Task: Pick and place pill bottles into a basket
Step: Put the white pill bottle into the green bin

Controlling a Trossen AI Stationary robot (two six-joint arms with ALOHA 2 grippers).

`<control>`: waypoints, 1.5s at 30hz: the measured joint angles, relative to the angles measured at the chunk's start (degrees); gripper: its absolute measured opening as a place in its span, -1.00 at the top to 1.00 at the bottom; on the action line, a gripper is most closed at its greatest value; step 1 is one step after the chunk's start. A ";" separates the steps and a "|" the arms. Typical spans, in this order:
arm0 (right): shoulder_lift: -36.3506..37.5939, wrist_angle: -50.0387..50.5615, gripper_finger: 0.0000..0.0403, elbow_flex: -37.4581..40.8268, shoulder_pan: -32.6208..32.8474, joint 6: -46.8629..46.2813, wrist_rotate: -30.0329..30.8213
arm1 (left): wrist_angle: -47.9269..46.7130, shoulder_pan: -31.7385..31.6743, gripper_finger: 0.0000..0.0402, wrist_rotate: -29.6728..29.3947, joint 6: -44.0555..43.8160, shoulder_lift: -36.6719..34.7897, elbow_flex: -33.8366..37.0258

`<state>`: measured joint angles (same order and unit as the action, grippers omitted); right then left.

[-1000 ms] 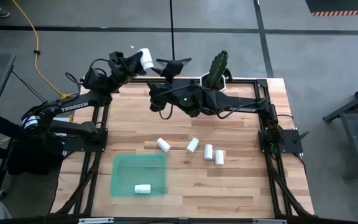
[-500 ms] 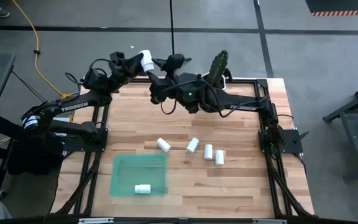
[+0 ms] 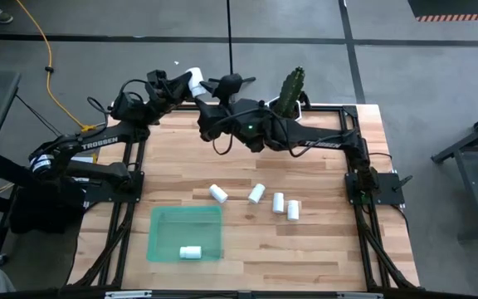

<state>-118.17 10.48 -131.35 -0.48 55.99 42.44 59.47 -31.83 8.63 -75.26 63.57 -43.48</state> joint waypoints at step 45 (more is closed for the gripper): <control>-1.00 -1.07 0.49 0.00 -0.30 -2.10 -0.67 | 0.86 -0.09 0.05 -0.31 -0.22 -0.09 0.00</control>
<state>-119.17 9.41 -131.35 -0.77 53.89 41.77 60.33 -31.92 8.31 -75.48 63.48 -43.48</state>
